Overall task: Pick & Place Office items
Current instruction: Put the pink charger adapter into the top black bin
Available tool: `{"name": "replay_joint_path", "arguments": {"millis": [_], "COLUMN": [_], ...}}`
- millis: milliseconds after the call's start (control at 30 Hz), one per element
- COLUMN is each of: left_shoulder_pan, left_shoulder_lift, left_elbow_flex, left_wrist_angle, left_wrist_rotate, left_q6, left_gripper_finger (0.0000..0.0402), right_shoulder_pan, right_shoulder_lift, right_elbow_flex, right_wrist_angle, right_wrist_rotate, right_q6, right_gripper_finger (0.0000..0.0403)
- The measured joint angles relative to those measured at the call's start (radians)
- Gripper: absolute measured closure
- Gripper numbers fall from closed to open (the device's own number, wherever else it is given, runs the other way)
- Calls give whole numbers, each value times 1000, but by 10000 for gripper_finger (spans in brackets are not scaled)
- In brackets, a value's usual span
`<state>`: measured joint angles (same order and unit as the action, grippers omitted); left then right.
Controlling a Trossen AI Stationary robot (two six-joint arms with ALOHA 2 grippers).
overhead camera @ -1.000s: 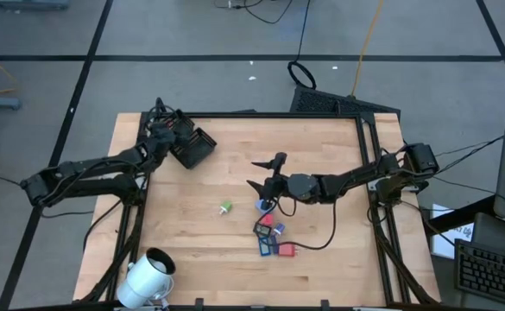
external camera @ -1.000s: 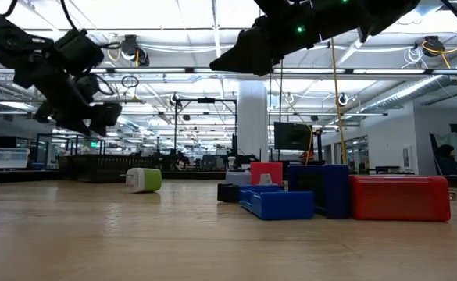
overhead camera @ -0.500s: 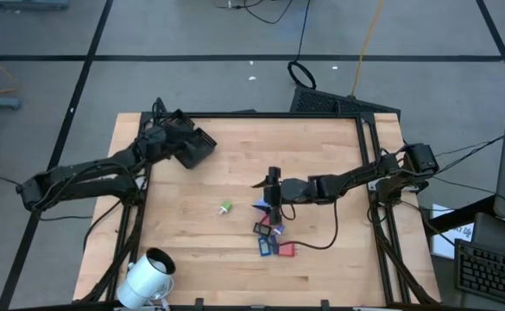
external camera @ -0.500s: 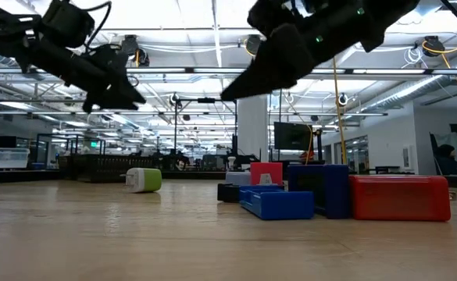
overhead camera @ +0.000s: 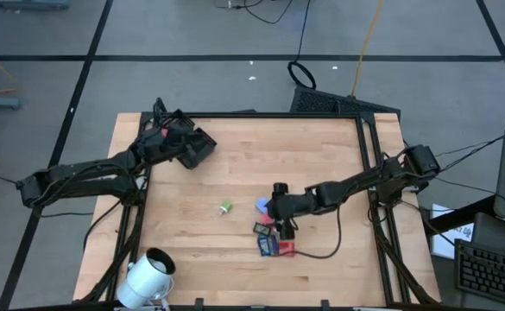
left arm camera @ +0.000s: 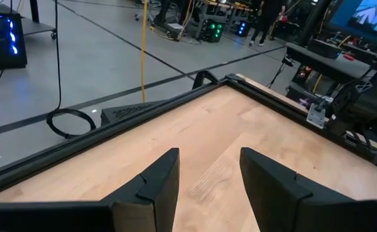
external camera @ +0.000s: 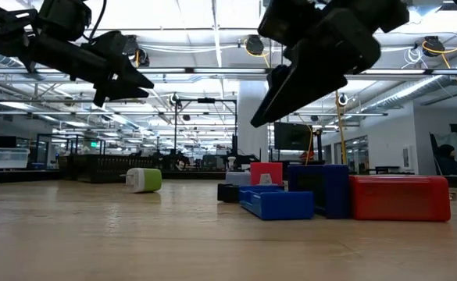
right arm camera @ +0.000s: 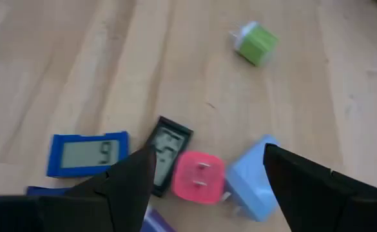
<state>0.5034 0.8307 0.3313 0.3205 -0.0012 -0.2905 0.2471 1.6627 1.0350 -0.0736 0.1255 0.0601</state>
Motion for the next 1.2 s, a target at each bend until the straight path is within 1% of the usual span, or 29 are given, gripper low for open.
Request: {"name": "replay_joint_path", "arguments": {"millis": [133, 233, 300, 533, 633, 767, 967, 1100, 1200], "left_shoulder_pan": [0, 0, 0, 0, 0, 0, 0, 0, 0], "left_shoulder_lift": [1, 1, 1, 1, 1, 1, 1, 1, 1], "left_elbow_flex": [0, 0, 0, 0, 0, 0, 0, 0, 0], "left_wrist_angle": [-1, -2, -2, -3, -2, -3, -4, -4, -4], "left_wrist_rotate": [0, 0, 0, -1, -13, -27, -27, -27, -27], "left_q6": [0, 0, 0, 0, 0, 0, 0, 0, 0], "left_gripper_finger": [240, 247, 251, 252, 254, 250, 243, 246, 252], "right_shoulder_pan": [20, 7, -6, -41, -57, -77, -90, -90, -86], "right_shoulder_lift": [29, 48, 61, 118, 124, 124, 124, 123, 123], "right_elbow_flex": [-2, 2, -1, -1, 0, 0, 0, 1, 1], "right_wrist_angle": [-17, 3, -14, 8, 21, 17, -20, -18, -9], "right_wrist_rotate": [27, 27, 23, -120, -128, -121, -100, -101, -103], "right_q6": [7, 12, 30, 29, 16, -22, -24, -52, -77], "right_gripper_finger": [126, 126, 126, 126, 130, 151, 203, 237, 253]}}
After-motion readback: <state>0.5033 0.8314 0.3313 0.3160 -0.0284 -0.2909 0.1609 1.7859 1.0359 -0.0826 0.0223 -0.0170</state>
